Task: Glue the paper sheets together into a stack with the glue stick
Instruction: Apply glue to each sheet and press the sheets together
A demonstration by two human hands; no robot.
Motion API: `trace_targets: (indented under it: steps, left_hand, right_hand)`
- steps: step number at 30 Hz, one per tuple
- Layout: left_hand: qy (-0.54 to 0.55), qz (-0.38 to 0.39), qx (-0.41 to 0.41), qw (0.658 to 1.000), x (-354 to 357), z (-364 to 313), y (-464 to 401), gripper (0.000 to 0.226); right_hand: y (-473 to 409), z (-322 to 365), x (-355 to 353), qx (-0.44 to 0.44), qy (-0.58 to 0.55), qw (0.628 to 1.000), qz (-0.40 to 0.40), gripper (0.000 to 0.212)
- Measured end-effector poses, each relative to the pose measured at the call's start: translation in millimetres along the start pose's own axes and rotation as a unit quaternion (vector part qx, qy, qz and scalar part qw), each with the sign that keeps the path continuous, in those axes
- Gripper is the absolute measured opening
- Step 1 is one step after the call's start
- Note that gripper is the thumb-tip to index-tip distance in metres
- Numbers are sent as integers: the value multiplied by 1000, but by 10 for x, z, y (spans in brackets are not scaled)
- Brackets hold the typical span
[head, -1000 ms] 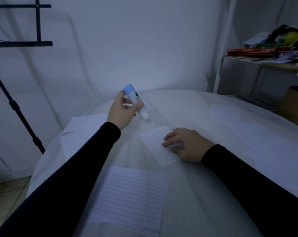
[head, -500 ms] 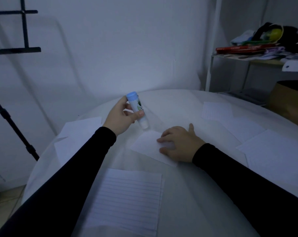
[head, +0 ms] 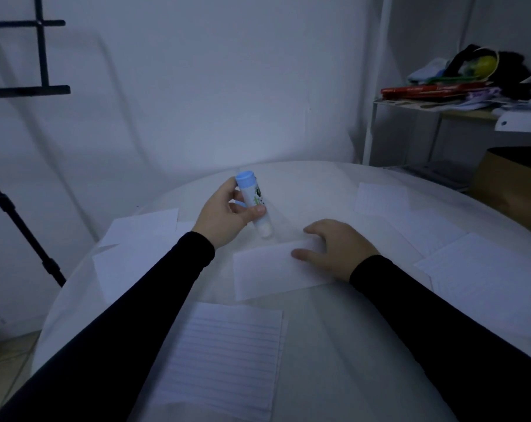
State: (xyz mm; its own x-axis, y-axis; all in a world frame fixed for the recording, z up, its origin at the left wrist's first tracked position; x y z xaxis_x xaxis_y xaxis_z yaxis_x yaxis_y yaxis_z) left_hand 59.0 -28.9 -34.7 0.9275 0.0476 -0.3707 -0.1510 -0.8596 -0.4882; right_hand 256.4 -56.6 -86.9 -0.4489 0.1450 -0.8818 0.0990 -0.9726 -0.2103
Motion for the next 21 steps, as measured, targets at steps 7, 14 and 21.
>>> trace_targets:
  steps: [7, 14, 21]
  left_hand:
    - [-38, 52, 32, 997, 423, -145, 57, 45]
    - [-44, 62, 27, 997, 544, -172, 98, 42]
    - [-51, 77, 37, 995, 631, -230, 140, 48]
  right_hand:
    - [23, 19, 43, 4, 39, 999, 21, 60]
    - [47, -7, 33, 22, 61, 998, 26, 68]
    - [61, -25, 38, 46, 41, 997, 44, 72]
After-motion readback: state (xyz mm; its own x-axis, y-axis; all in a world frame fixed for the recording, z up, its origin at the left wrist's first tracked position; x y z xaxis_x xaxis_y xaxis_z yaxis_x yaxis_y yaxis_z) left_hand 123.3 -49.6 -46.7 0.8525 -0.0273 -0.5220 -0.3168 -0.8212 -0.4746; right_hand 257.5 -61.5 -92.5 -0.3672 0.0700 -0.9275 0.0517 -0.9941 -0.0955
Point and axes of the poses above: each hand's wrist, its own y-axis away from the middle knuckle, its own x-axis out of the palm, z = x × y, the point moved 7 cm from there along -y, towards the middle knuckle, and after that the axes turned 7 degrees about x, right-handed, at the moved point
